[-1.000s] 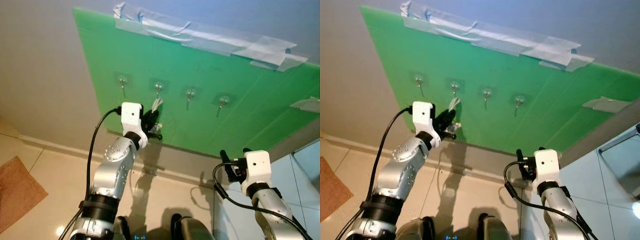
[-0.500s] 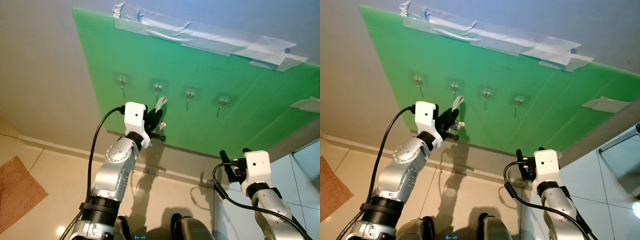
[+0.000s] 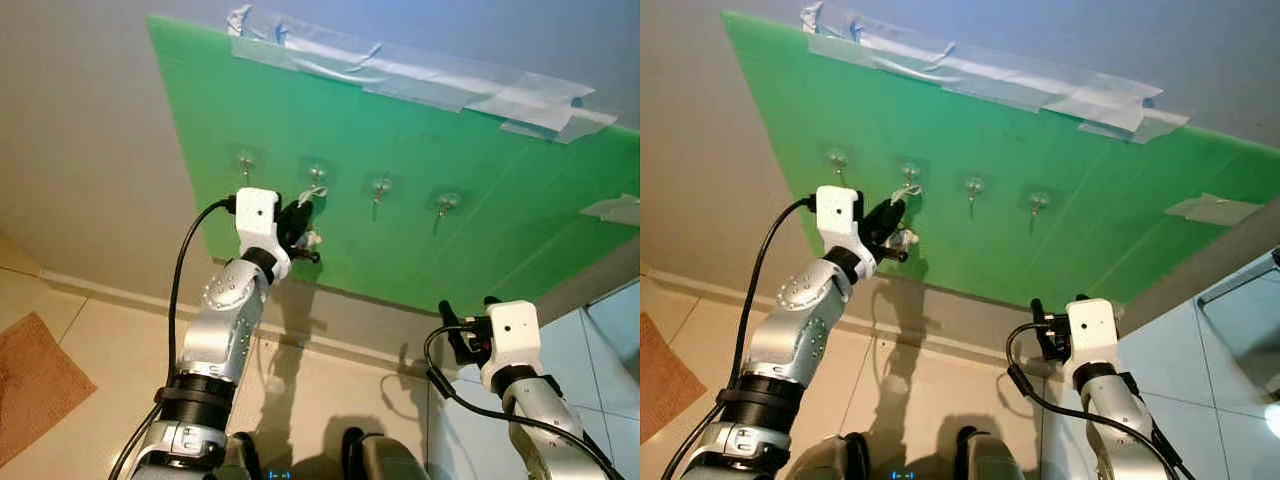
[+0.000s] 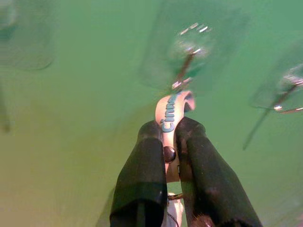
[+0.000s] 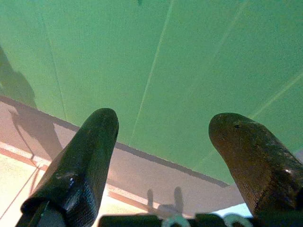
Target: Hang keys on a hook
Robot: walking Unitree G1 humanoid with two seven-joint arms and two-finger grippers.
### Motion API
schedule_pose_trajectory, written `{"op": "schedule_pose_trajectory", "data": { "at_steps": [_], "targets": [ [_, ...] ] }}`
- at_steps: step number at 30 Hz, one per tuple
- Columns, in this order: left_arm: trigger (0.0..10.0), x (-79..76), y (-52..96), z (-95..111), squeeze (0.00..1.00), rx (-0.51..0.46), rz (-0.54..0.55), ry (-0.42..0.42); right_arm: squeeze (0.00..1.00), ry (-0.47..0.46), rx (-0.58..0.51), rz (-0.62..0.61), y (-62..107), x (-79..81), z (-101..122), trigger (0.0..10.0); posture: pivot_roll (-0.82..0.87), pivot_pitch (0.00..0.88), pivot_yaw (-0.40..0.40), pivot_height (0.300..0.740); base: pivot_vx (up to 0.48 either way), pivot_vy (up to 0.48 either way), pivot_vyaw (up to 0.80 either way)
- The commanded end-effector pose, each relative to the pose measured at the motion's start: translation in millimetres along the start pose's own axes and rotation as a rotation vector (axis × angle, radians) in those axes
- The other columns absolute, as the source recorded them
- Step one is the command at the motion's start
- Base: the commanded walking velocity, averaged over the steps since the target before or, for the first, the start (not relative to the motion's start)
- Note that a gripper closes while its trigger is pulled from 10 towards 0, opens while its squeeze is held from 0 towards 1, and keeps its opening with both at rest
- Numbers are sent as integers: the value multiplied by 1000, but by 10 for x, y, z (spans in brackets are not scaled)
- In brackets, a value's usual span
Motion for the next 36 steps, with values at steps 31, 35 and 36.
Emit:
{"op": "schedule_pose_trajectory", "data": {
  "at_steps": [31, 35, 36],
  "targets": [
    [0, -258, 22, 100, 0, -41, -105, -62, 173, 2, 24, -16, -2, 4, -69, 10000, -184, 159, -68, 740, 0, 0, 0],
    [0, -234, 15, 161, 0, -59, -100, -64, 165, 2, 23, -16, -9, 2, -67, 10000, -182, 158, -68, 740, 0, 0, 0],
    [0, -224, 15, 177, 0, -63, -97, -63, 173, 2, 23, -16, -10, 3, -66, 10000, -182, 158, -69, 740, 0, 0, 0]
  ]
}}
Point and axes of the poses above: a point about 5 cm out from each wrist's last joint towards the gripper, its own y axis pointing back from the gripper into the wrist, its own z axis along the axis of the wrist's last joint, x = y × z, the point moved 4 cm from there along -y, pointing out of the wrist towards the gripper, and after that the axes turned 1 degree about y, right-handed, at the moved point
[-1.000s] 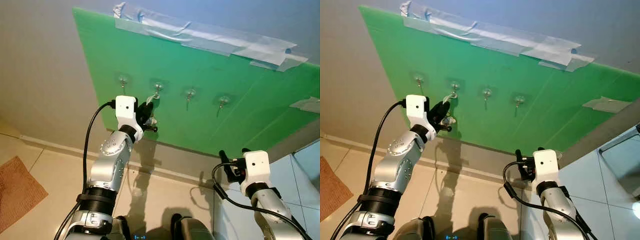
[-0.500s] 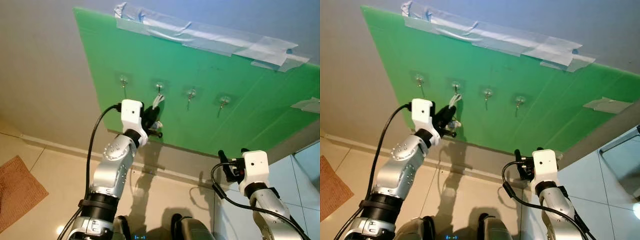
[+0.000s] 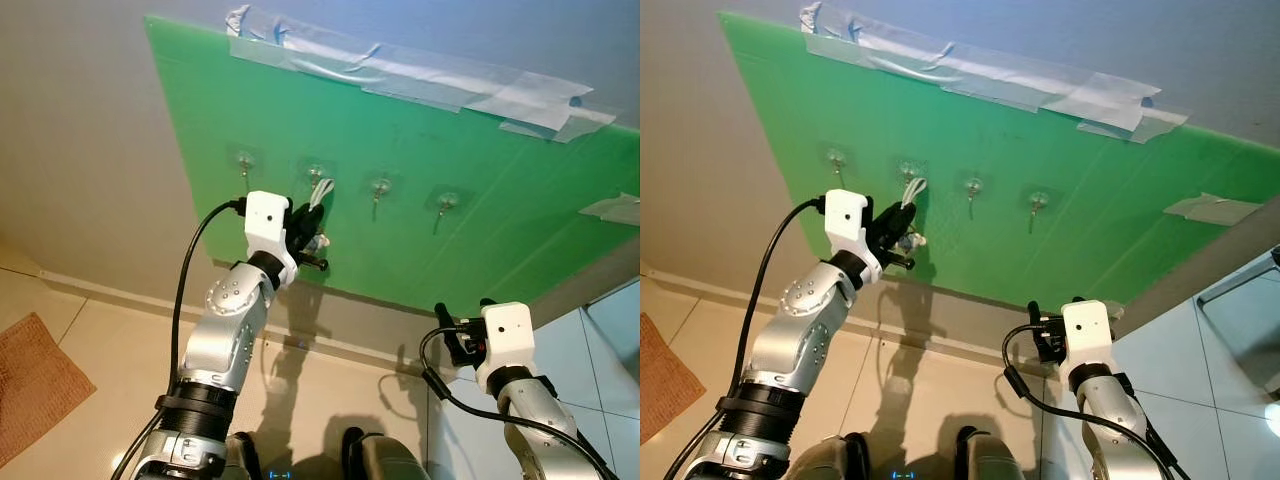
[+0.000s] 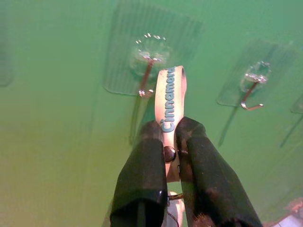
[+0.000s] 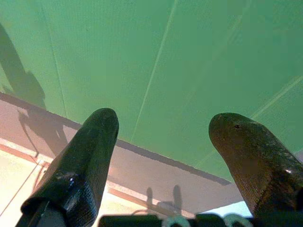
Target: Hang keys on a hook
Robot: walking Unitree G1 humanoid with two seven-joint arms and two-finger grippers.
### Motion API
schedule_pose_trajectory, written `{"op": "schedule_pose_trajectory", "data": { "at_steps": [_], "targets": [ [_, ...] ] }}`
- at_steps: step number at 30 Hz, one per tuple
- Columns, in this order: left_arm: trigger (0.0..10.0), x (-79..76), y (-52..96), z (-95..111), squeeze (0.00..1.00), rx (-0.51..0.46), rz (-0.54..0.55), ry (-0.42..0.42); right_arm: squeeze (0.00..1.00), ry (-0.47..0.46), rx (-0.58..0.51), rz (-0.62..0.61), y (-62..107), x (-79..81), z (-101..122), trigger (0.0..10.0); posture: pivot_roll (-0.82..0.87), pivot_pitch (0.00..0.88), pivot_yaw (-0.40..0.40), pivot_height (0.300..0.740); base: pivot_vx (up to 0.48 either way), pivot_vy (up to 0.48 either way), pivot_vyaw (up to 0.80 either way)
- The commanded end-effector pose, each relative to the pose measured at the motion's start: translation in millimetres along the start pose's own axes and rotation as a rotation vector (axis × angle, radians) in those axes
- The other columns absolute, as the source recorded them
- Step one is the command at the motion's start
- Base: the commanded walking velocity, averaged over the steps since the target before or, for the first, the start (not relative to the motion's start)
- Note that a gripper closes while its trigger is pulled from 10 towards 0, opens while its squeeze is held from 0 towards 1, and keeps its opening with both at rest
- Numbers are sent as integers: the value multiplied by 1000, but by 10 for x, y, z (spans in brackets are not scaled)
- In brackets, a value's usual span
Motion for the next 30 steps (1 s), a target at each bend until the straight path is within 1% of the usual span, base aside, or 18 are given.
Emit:
{"op": "schedule_pose_trajectory", "data": {
  "at_steps": [1, 3, 5, 6, 7, 9, 11, 13, 15, 16, 17, 20, 22, 24, 26, 28, 29, 30],
  "targets": [
    [0, -27, -25, 127, 0, -41, -7, -10, 169, -3, 9, -18, 3, -38, -29, 10000, -180, 158, -70, 740, 0, 0, 0],
    [0, -11, -23, 131, 0, -41, -1, -12, 173, -2, 9, -17, 0, -38, -29, 10000, -178, 159, -70, 740, 0, 0, 0],
    [0, 52, -8, 106, 0, -29, 29, -4, 169, -1, 9, -14, -5, -34, -28, 10000, -178, 159, -70, 740, 0, 0, 0],
    [0, 52, -8, 106, 0, -29, 29, -4, 169, -1, 9, -14, -5, -34, -28, 10000, -178, 159, -70, 740, 0, 0, 0],
    [0, 129, 3, 74, 0, -16, 67, 23, 169, 0, 9, -13, -10, -36, -26, 10000, -178, 159, -71, 740, 0, 0, 0],
    [0, 129, 3, 74, 0, -16, 67, 23, 169, 0, 9, -13, -10, -36, -26, 10000, -178, 159, -71, 740, 0, 0, 0],
    [0, 190, 13, 62, 0, -12, 95, 36, 176, 0, 9, -11, -10, -36, -25, 10000, -177, 160, -73, 740, 0, 0, 0],
    [0, 214, 23, 46, 0, -6, 111, 61, 176, 1, 9, -10, -8, -35, -25, 10000, -176, 160, -75, 740, 0, 0, 0],
    [0, 214, 23, 46, 0, -6, 111, 61, 176, 1, 9, -10, -8, -35, -25, 10000, -176, 160, -75, 740, 0, 0, 0],
    [0, 233, 30, 19, 0, 3, 127, 91, 169, 2, 10, -9, -10, -37, -24, 10000, -176, 160, -76, 740, 0, 0, 0],
    [0, 233, 30, 19, 0, 3, 127, 91, 169, 2, 10, -9, -10, -37, -24, 10000, -176, 160, -76, 740, 0, 0, 0],
    [0, 266, 58, -104, 0, 47, 170, 195, 176, 5, 10, -7, -14, -42, -22, 10000, -177, 158, -77, 740, 0, 0, 0],
    [0, 243, 72, -147, 0, 59, 169, 210, 173, 6, 9, -6, -15, -44, -20, 10000, -177, 157, -77, 740, 0, 0, 0],
    [0, 224, 76, -150, 0, 58, 165, 201, 173, 8, 9, -5, -16, -45, -19, 10000, -176, 154, -79, 740, 0, 0, 0],
    [0, 201, 75, -114, 0, 40, 157, 160, 169, 10, 8, -4, -18, -48, -16, 10000, -176, 153, -79, 740, 0, 0, 0],
    [0, 201, 75, -114, 0, 40, 157, 160, 169, 10, 8, -4, -18, -48, -16, 10000, -176, 153, -79, 740, 0, 0, 0],
    [0, 196, 75, -29, 0, 5, 157, 36, 173, 11, 8, -5, -19, -51, -15, 10000, -176, 153, -79, 740, 0, 0, 0],
    [0, 127, 81, 68, 0, -45, 130, -101, 173, 11, 8, -5, -18, -51, -20, 10000, -176, 145, -79, 740, 0, 0, 0]
  ]
}}
Point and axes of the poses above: a point about 5 cm out from each wrist's last joint towards the gripper, its own y axis pointing back from the gripper into the wrist, its own z axis along the axis of the wrist's last joint, x = y × z, the point moved 4 cm from there along -y, pointing out of the wrist towards the gripper, and after that the axes turned 1 degree about y, right-handed, at the moved point
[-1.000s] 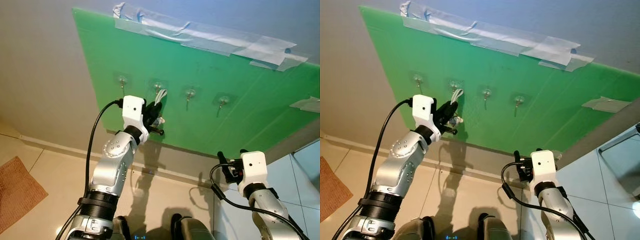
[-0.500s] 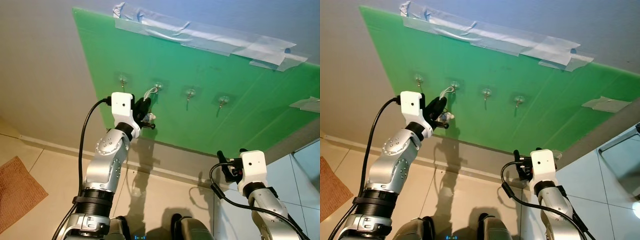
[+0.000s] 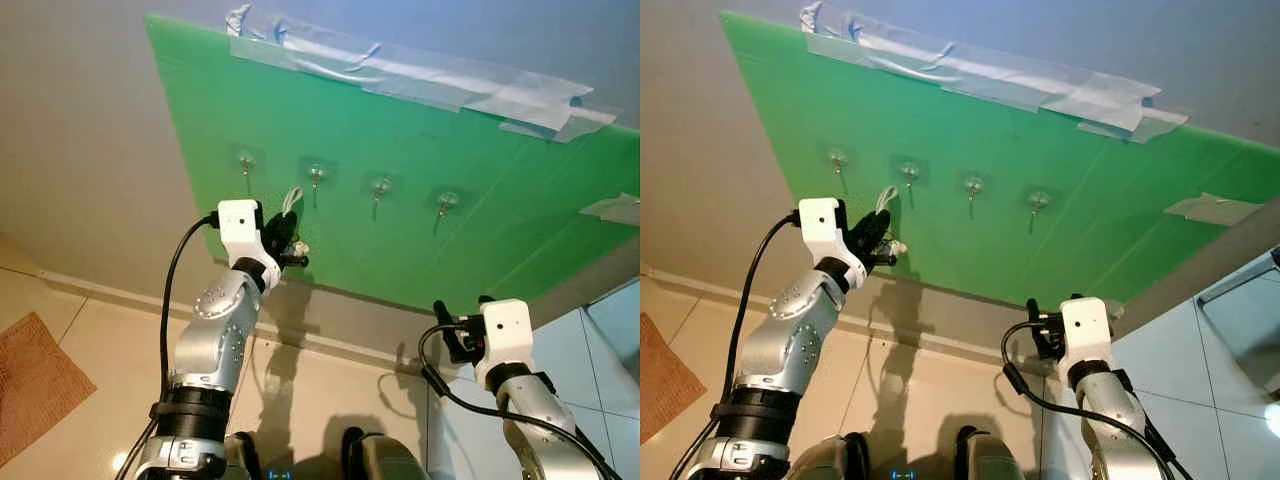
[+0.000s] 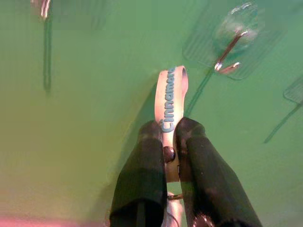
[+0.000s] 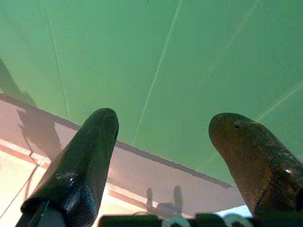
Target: Hang keys on a hook
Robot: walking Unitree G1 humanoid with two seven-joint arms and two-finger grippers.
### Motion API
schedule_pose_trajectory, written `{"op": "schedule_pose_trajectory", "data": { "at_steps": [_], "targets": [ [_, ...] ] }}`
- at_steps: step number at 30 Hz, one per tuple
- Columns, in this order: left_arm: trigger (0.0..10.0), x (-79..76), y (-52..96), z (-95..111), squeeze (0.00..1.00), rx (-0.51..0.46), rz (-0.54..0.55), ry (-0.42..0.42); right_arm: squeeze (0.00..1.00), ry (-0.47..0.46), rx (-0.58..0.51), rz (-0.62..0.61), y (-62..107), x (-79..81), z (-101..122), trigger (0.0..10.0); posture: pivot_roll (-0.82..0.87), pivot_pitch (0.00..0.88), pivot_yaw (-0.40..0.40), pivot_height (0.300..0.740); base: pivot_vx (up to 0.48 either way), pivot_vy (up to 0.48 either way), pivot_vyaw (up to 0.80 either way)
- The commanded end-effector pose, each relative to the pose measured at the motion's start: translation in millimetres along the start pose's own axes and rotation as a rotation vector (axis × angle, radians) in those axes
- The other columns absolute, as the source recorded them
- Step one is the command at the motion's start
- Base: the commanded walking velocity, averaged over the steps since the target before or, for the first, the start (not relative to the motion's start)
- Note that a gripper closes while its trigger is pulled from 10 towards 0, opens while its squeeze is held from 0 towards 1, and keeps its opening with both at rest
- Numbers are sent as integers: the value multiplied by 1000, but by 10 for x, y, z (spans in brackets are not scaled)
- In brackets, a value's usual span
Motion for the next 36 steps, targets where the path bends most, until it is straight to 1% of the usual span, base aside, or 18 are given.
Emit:
{"op": "schedule_pose_trajectory", "data": {
  "at_steps": [1, 2, 5, 7, 12, 17, 21, 24, 27, 28, 29, 36],
  "targets": [
    [0, -122, 13, 134, 0, -77, -35, -120, 173, 8, 19, -12, 18, -55, -52, 10000, -176, 145, -79, 740, 0, 0, 0],
    [0, -179, 30, 167, 0, -100, -53, -162, 176, 8, 19, -12, 20, -54, -55, 10000, -174, 144, -78, 740, 0, 0, 0],
    [0, -231, 50, 164, 0, -104, -66, -177, 173, 8, 20, -12, 22, -50, -56, 10000, -175, 143, -77, 740, 0, 0, 0],
    [0, -277, 91, 136, 0, -102, -77, -168, 173, 6, 20, -13, 24, -44, -59, 10000, -175, 142, -76, 740, 0, 0, 0],
    [0, -324, 119, 145, 0, -117, -93, -179, 173, 5, 21, -13, 25, -40, -63, 10000, -174, 143, -74, 740, 0, 0, 0],
    [0, -426, 160, 167, 0, -124, -140, -161, 173, 1, 25, -14, 25, -32, -81, 10000, -172, 144, -70, 740, 0, 0, 0],
    [0, -485, 152, 156, 0, -118, -168, -149, 176, -1, 25, -15, 25, -29, -86, 10000, -172, 145, -69, 740, 0, 0, 0],
    [0, -541, 103, 136, 0, -106, -190, -140, 176, -2, 26, -12, 24, -14, -87, 10000, -170, 145, -67, 740, 0, 0, 0],
    [0, -537, 68, 150, 0, -102, -185, -121, 176, -1, 25, -10, 23, -9, -86, 10000, -170, 145, -67, 740, 0, 0, 0],
    [0, -479, 15, 158, 0, -89, -159, -78, 173, -2, 25, -11, 24, -9, -85, 10000, -177, 145, -65, 740, 0, 0, 0],
    [0, -479, 15, 158, 0, -89, -159, -78, 173, -2, 25, -11, 24, -9, -85, 10000, -177, 145, -65, 740, 0, 0, 0],
    [0, -235, -97, 121, 0, -48, -56, 35, 176, -6, 27, -18, 37, -13, -94, 10000, -181, 146, -64, 740, 0, 0, 0]
  ]
}}
Point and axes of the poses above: a point about 5 cm out from each wrist's last joint towards the gripper, its own y axis pointing back from the gripper into the wrist, its own z axis along the axis of the wrist's last joint, x = y × z, the point moved 4 cm from there along -y, pointing out of the wrist towards the gripper, and after that the axes turned 1 degree about y, right-handed, at the moved point
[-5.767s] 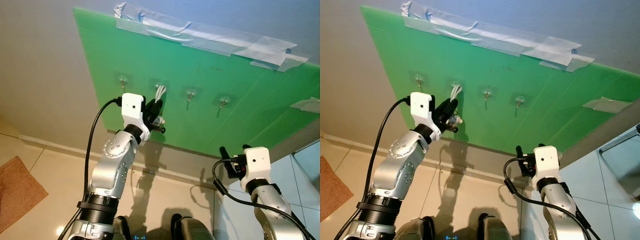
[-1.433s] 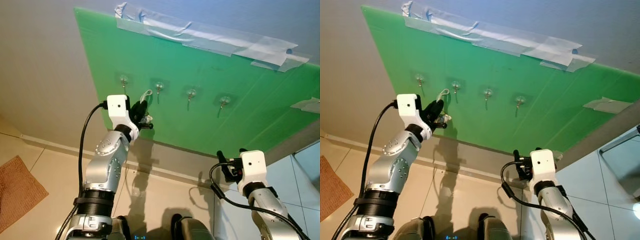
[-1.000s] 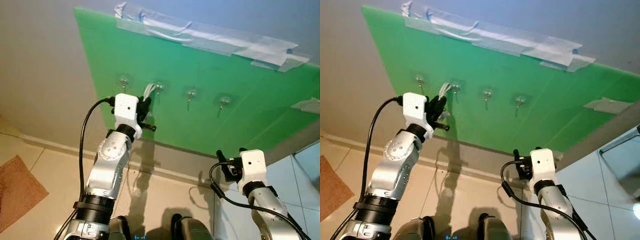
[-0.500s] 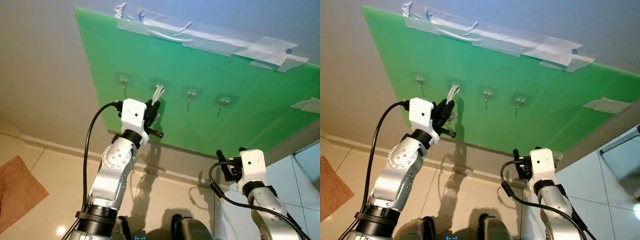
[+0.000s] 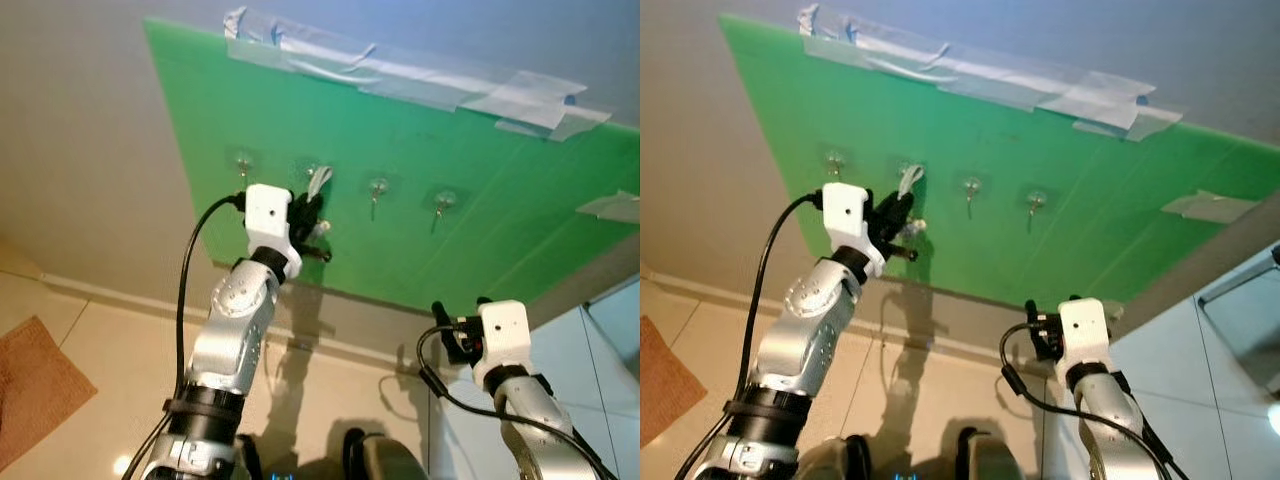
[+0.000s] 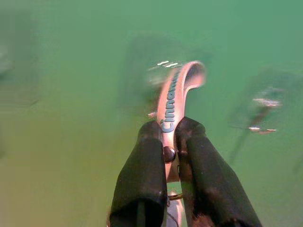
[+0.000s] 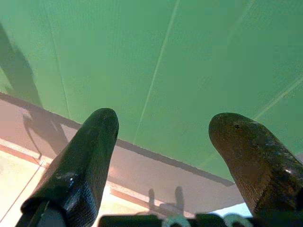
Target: Hang keys on a hook
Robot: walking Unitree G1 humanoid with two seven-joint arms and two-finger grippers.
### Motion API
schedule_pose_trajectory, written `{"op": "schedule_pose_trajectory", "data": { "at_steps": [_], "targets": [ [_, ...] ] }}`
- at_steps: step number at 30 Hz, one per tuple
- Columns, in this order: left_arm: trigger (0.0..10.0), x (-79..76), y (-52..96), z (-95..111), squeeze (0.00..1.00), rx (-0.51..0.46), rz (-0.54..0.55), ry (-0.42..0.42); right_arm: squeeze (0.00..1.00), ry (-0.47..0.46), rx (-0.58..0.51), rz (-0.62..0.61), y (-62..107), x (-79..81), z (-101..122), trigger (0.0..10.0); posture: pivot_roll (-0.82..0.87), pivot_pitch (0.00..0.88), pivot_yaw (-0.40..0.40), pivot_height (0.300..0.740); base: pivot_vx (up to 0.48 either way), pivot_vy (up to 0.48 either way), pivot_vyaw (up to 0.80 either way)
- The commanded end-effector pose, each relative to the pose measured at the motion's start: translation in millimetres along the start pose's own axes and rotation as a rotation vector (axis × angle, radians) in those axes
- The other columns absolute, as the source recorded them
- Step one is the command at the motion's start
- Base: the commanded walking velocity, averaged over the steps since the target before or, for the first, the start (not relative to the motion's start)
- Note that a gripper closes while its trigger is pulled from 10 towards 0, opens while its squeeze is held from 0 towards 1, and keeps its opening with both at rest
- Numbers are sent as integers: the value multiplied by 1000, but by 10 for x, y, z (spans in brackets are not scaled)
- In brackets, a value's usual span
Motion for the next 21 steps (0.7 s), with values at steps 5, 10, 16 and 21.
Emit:
{"op": "schedule_pose_trajectory", "data": {
  "at_steps": [5, 10, 16, 21],
  "targets": [
    [0, 166, -10, -124, 0, 62, 79, 131, 176, 3, 17, -16, 29, -41, -52, 10000, -182, 150, -68, 740, 0, 0, 0],
    [0, 251, 27, -247, 0, 103, 127, 212, 173, 5, 18, -12, 27, -39, -50, 10000, -179, 151, -70, 740, 0, 0, 0],
    [0, 217, 36, -196, 0, 76, 106, 133, 176, 7, 17, -10, 24, -41, -49, 10000, -177, 150, -72, 740, 0, 0, 0],
    [0, 42, 88, -68, 0, 12, 20, -58, 173, 8, 17, -13, 28, -46, -50, 10000, -180, 150, -69, 740, 0, 0, 0]
  ]
}}
Point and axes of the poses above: a point about 5 cm out from each wrist's last joint towards the gripper, its own y axis pointing back from the gripper into the wrist, its own z axis along the axis of the wrist's last joint, x = y × z, the point moved 4 cm from there along -y, pointing out of the wrist towards the gripper, and after that the axes turned 1 degree about y, right-handed, at the moved point
